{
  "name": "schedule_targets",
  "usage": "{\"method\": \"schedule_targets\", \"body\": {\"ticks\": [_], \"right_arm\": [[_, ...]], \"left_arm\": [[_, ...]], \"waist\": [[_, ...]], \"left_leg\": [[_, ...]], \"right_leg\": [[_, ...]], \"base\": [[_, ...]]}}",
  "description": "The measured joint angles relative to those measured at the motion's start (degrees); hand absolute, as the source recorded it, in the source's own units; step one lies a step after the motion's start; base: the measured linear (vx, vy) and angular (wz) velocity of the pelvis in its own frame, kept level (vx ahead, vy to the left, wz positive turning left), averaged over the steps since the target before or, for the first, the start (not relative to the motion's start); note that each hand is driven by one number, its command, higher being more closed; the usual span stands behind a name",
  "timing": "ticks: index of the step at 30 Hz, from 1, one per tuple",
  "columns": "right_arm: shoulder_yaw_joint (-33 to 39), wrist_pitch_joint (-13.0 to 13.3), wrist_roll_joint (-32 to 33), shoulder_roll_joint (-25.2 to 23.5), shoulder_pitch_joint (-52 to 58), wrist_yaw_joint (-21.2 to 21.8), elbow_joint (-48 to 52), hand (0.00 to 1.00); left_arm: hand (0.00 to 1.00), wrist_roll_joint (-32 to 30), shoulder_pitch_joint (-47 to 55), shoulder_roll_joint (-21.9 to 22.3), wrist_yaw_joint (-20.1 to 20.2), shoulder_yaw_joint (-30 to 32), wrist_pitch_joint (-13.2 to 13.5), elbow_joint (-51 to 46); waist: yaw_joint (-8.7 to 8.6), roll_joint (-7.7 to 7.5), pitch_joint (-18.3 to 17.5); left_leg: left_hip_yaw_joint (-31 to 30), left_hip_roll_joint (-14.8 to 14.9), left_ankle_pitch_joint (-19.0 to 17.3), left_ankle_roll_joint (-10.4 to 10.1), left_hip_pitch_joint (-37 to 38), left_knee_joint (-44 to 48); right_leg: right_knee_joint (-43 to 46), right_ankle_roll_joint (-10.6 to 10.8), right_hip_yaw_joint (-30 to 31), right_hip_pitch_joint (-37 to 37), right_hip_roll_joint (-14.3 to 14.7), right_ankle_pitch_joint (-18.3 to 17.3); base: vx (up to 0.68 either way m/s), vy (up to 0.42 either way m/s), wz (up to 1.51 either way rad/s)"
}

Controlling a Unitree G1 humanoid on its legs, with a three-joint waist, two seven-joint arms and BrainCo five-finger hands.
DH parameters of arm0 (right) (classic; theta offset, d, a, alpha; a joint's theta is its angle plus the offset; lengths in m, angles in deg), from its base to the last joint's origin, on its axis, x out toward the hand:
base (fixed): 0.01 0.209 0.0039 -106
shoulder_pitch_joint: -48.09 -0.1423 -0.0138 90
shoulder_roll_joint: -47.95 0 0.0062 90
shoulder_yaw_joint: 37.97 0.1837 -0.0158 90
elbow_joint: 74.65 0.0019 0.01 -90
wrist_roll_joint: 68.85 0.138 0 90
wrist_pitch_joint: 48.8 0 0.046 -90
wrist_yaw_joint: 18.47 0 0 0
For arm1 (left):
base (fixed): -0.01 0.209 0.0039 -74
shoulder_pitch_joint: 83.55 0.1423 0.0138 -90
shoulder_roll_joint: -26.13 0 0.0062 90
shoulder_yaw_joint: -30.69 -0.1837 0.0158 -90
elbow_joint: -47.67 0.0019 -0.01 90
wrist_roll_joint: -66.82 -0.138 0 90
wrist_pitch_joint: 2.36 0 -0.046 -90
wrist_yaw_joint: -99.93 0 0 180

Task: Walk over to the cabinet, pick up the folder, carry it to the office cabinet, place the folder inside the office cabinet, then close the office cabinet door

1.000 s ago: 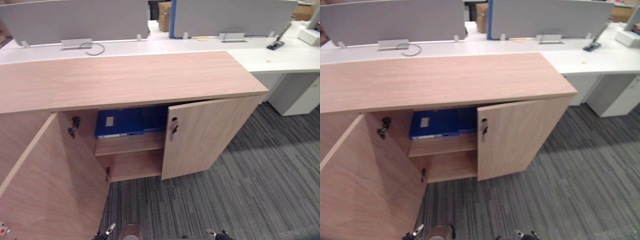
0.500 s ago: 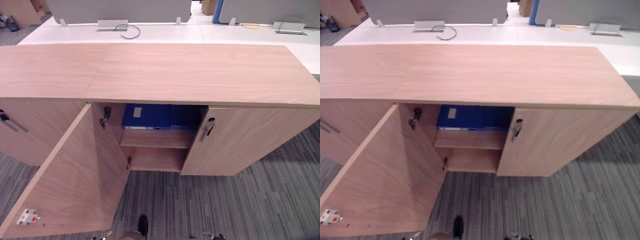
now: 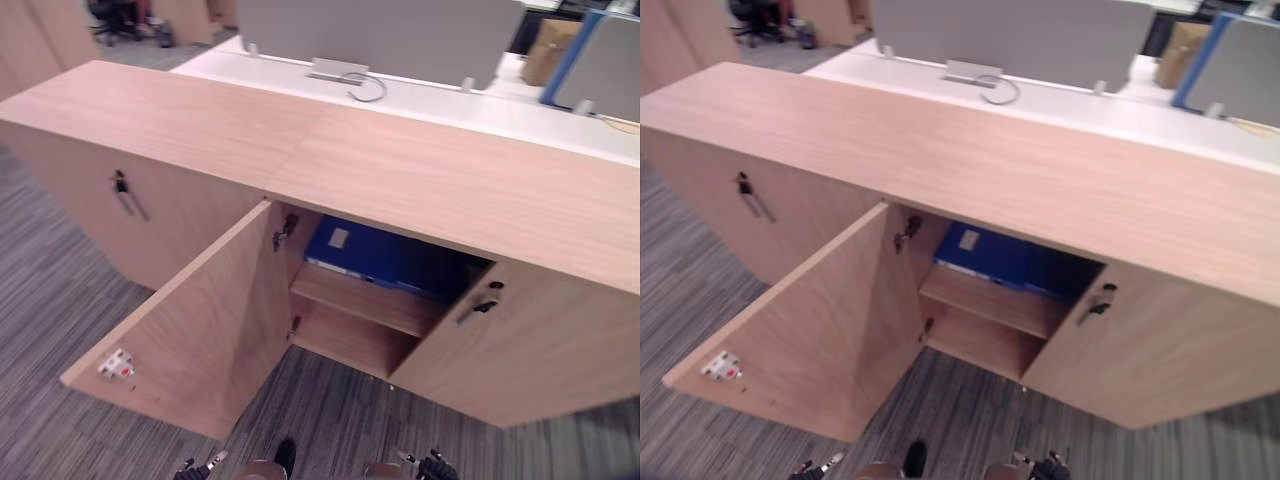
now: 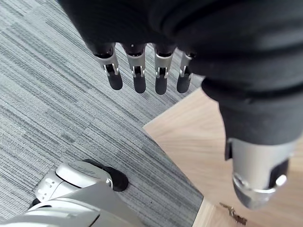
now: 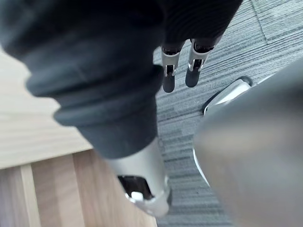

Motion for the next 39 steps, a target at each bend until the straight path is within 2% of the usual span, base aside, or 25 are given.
{"method": "schedule_targets", "body": {"ticks": [3,7,12,15,17,19,20,21,22,23,24,25,27,28,29,31,32,34,39], "right_arm": [[2.4,-0.1,-1.7,1.0,-0.2,0.0,-1.5,0.00],[2.6,-0.1,-1.7,1.6,-0.8,0.0,-3.4,0.00],[2.5,0.0,-1.7,1.7,-1.3,0.0,-4.2,0.00],[2.5,0.0,-1.8,1.7,-2.0,0.0,-4.1,0.00],[2.8,0.1,-2.0,1.6,-2.6,0.0,-3.9,0.00],[5.0,0.0,-2.8,1.1,-3.1,0.0,-3.9,0.00],[5.0,0.0,-2.8,1.1,-3.2,0.0,-3.8,0.00],[5.2,0.0,-2.8,1.1,-3.1,0.0,-3.9,0.00],[6.1,0.0,-2.8,1.3,-3.0,0.1,-3.7,0.00],[6.6,0.0,-2.7,1.4,-2.8,0.1,-3.3,0.00],[7.3,-0.1,-2.6,1.1,-2.7,0.1,-3.4,0.00],[7.3,-0.1,-2.6,1.0,-2.6,0.4,-3.7,0.00],[9.4,0.0,-2.5,1.1,-2.5,0.6,-4.4,0.00],[10.1,0.0,-1.8,1.1,-2.3,0.7,-4.6,0.00],[10.9,0.0,-1.6,1.2,-2.2,1.0,-4.6,0.00],[10.8,0.0,-1.6,1.1,-2.3,1.2,-4.6,0.00],[10.8,0.0,-1.6,1.2,-2.3,1.2,-4.9,0.00],[10.3,0.0,-1.6,1.1,-2.3,1.2,-5.1,0.00],[8.5,0.1,-1.6,1.1,-3.5,1.2,-6.1,0.00]], "left_arm": [[0.00,-0.5,0.8,1.6,-0.1,0.8,-0.1,0.4],[0.00,-0.7,0.7,0.7,-0.1,1.0,-0.1,2.0],[0.00,-0.6,0.6,0.7,-0.1,1.0,0.0,2.4],[0.00,-0.3,-0.3,0.7,-0.1,1.0,0.0,1.8],[0.00,0.2,-0.9,0.8,-0.1,1.0,0.0,1.1],[0.00,0.5,-1.5,0.9,-0.1,1.2,0.0,1.1],[0.00,0.5,-1.6,0.9,-0.1,1.2,0.0,1.0],[0.00,0.5,-1.6,0.8,0.0,1.3,0.0,0.5],[0.00,0.5,-1.1,1.1,0.0,1.4,0.0,0.1],[0.00,0.5,-0.6,1.6,0.0,1.3,0.0,0.1],[0.00,0.3,-0.8,1.3,0.2,1.0,0.0,0.0],[0.00,0.1,-0.8,1.0,0.3,0.9,0.1,-0.2],[0.00,0.0,-0.7,1.0,0.5,0.8,0.1,-0.2],[0.00,-0.1,0.0,1.3,0.6,0.8,0.1,-0.1],[0.00,-0.4,1.0,1.7,0.7,0.6,0.1,0.1],[0.00,-1.1,1.5,1.8,0.7,0.4,0.1,0.2],[0.00,-1.2,1.5,1.3,0.8,-0.3,0.1,0.2],[0.00,-1.2,1.3,0.6,1.0,-1.7,0.1,0.3],[0.00,-1.3,1.1,-0.1,1.0,-3.5,0.4,2.0]], "waist": [[-0.13,2.39,-1.4],[-0.28,1.73,-1.3],[-0.38,1.82,-1.1],[-0.33,1.94,1.1],[-0.69,2.18,2.5],[-0.67,2.36,3.8],[-0.63,2.21,4.0],[-0.75,1.86,4.4],[-0.78,2.59,4.4],[-0.81,3.77,4.1],[-1.32,3.58,4.0],[-1.31,2.93,3.9],[-1.71,2.79,3.7],[-2.23,3.06,3.4],[-2.38,3.63,2.9],[-2.52,3.96,2.6],[-2.42,3.56,2.7],[-2.16,3.08,2.7],[-2.23,2.98,2.7]], "left_leg": [[-2.2,3.7,3.8,-2.7,0.2,-5.0],[-3.7,6.4,3.2,-4.0,0.4,-5.0],[-5.9,6.5,3.2,-4.2,0.2,-4.8],[-8.6,5.4,2.5,-4.9,-1.3,-1.4],[-7.3,4.5,1.5,-4.5,-4.4,2.8],[6.0,7.6,-3.7,-1.3,-8.1,10.5],[8.5,8.2,-4.4,-0.7,-8.7,12.2],[13.5,9.1,-6.1,0.5,-10.9,18.9],[18.1,9.9,-8.4,0.4,-11.8,26.1],[19.6,10.3,-9.7,-0.1,-11.6,25.5],[18.7,8.5,-9.4,0.6,-11.5,23.1],[18.3,6.5,-7.5,0.8,-10.6,19.0],[18.8,3.0,-5.3,2.0,-7.5,10.4],[19.1,1.4,-3.4,2.2,-5.4,5.0],[18.3,0.2,1.1,2.2,-2.4,-2.4],[17.0,-0.1,4.1,1.9,-1.7,-5.5],[16.2,-0.3,5.6,2.3,-1.8,-5.5],[15.3,-0.6,5.7,2.4,-1.7,-5.5],[14.8,-0.4,5.9,2.7,-1.2,-5.5]], "right_leg": [[-4.5,-1.1,-2.9,0.6,3.0,1.5],[-9.2,-3.2,-4.8,3.7,6.0,3.7],[-11.0,-3.5,-7.1,6.1,6.2,4.1],[-11.1,-3.6,-9.8,7.7,6.0,4.1],[-11.0,-3.7,-12.5,8.0,5.3,4.2],[-10.9,-4.1,-15.7,8.8,4.9,4.2],[-10.9,-4.1,-16.3,8.9,4.5,4.1],[-10.3,-4.0,-17.2,9.1,3.6,3.5],[-9.2,-3.2,-17.4,9.2,3.2,2.9],[-8.5,-2.8,-17.6,9.1,3.4,2.2],[-7.2,-2.2,-18.1,8.3,2.5,1.0],[-7.6,-2.2,-17.4,7.8,1.5,1.0],[-9.6,-2.3,-15.5,8.4,0.0,1.0],[-11.1,-2.4,-14.8,9.3,-0.5,1.1],[-11.7,-2.4,-15.3,9.5,-1.0,1.2],[-12.4,-2.5,-16.3,9.7,-0.8,1.3],[-12.8,-2.1,-17.1,10.4,-0.7,1.5],[-13.2,-2.0,-17.8,11.1,-0.8,1.7],[-13.9,-1.9,-18.0,12.3,-0.2,1.8]], "base": [[0.07,-0.210,0.37],[0.09,-0.136,0.17],[0.09,-0.045,0.25],[-0.02,-0.021,0.56],[-0.07,0.014,0.60],[-0.11,0.030,0.49],[-0.11,0.031,0.48],[-0.05,0.093,0.31],[-0.02,0.162,0.32],[0.02,0.156,0.47],[0.03,0.153,0.59],[0.03,0.122,0.75],[0.03,0.100,0.73],[0.05,0.069,0.79],[0.06,0.053,0.60],[0.05,0.009,0.41],[0.05,-0.009,0.38],[0.06,-0.016,0.29],[0.03,-0.042,0.06]]}}
